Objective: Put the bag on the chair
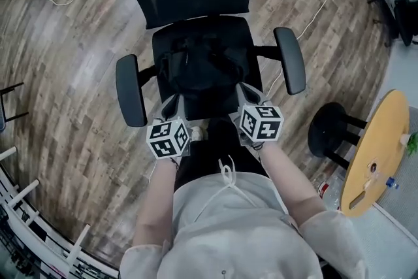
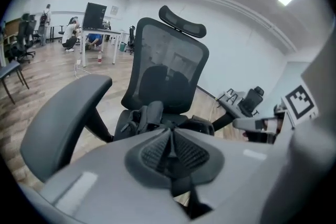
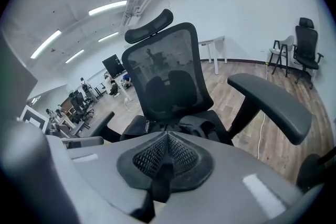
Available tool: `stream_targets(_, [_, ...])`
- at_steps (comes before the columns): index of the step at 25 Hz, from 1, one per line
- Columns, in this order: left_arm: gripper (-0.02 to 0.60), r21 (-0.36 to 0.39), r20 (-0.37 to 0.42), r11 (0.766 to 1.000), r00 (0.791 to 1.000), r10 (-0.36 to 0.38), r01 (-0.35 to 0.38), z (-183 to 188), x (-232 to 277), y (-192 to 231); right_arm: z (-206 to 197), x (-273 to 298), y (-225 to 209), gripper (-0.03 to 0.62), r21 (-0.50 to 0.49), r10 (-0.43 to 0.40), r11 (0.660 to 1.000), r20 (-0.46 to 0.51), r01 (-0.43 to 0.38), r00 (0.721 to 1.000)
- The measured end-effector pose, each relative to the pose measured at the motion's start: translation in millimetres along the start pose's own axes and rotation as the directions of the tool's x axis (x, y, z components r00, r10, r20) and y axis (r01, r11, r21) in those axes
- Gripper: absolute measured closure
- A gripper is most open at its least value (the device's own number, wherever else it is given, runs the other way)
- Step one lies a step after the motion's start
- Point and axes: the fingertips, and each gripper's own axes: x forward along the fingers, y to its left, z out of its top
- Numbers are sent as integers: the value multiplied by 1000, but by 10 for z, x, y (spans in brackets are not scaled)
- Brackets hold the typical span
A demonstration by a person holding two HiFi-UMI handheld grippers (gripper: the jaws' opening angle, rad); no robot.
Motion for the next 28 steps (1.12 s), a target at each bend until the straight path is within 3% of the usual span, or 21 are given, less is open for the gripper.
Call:
stream_targets(6, [575, 94, 24, 994, 998, -64, 61, 171, -483, -186, 98, -420, 380, 594, -52, 26, 998, 37, -24, 999])
stream_targets(15, [575, 194, 187, 978, 976, -108, 71, 800, -1198, -532, 601, -1074, 801, 595, -133, 96, 989, 194, -71, 976])
stream_targets(20, [575, 264, 355, 962, 922, -156, 61, 1446, -1574, -863, 1078, -1403, 860, 595, -161, 134, 983, 308, -88, 942])
stream_targets(28, [575, 336, 524, 941, 823, -220, 38, 2307, -2137, -1188, 1815, -1925, 1029, 595, -231, 180, 970, 444, -82, 878])
